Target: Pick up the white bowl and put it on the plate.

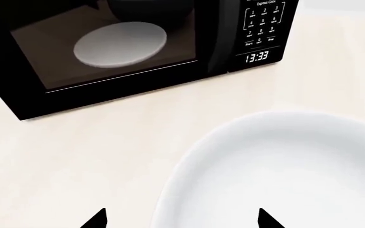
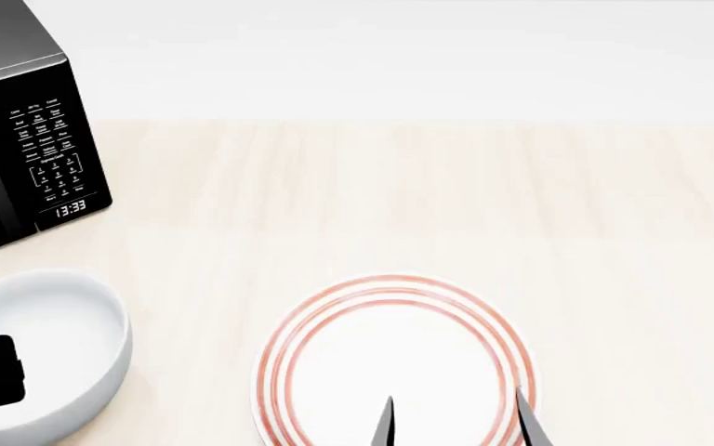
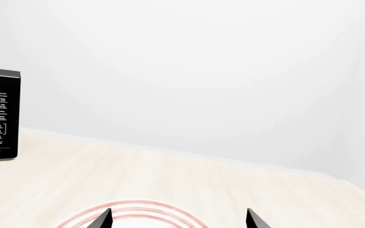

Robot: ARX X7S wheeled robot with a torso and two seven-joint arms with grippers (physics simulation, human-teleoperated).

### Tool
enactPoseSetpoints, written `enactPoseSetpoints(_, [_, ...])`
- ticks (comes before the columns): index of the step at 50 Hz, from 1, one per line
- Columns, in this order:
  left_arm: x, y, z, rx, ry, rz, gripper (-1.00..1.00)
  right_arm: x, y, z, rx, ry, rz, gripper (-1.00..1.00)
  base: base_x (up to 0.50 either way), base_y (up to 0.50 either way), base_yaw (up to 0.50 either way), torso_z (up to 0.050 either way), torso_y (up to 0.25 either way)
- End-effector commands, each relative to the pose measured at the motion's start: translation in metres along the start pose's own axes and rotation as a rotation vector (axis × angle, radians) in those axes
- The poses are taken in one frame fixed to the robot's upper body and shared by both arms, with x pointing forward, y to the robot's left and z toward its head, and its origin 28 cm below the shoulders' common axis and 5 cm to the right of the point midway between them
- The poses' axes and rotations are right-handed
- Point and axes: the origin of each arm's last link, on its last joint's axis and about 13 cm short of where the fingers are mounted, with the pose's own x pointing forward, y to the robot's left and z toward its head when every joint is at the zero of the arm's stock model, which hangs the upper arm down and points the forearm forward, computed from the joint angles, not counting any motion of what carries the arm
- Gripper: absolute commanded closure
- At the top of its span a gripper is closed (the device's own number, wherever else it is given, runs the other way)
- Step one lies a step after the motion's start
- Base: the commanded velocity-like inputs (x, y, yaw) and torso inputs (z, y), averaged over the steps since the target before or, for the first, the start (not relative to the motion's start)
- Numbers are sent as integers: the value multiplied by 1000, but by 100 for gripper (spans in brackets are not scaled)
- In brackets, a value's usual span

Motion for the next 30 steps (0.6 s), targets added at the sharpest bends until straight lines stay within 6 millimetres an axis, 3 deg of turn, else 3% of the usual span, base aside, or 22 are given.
enactPoseSetpoints(1, [2, -5, -6, -33, 6, -16, -100, 2, -2, 1, -5, -24, -17, -100, 0, 0, 0, 0, 0])
enactPoseSetpoints(14, [3, -3, -8, -34, 12, -3, -100, 3, -2, 2, -3, -25, -15, -100, 0, 0, 0, 0, 0])
enactPoseSetpoints(15, [3, -3, -8, -34, 12, -2, 100, 3, -2, 1, -3, -25, -15, -100, 0, 0, 0, 0, 0])
enactPoseSetpoints(30, [4, -1, -10, -69, -4, -1, 100, 2, -2, 2, 5, -31, -11, -100, 0, 0, 0, 0, 0])
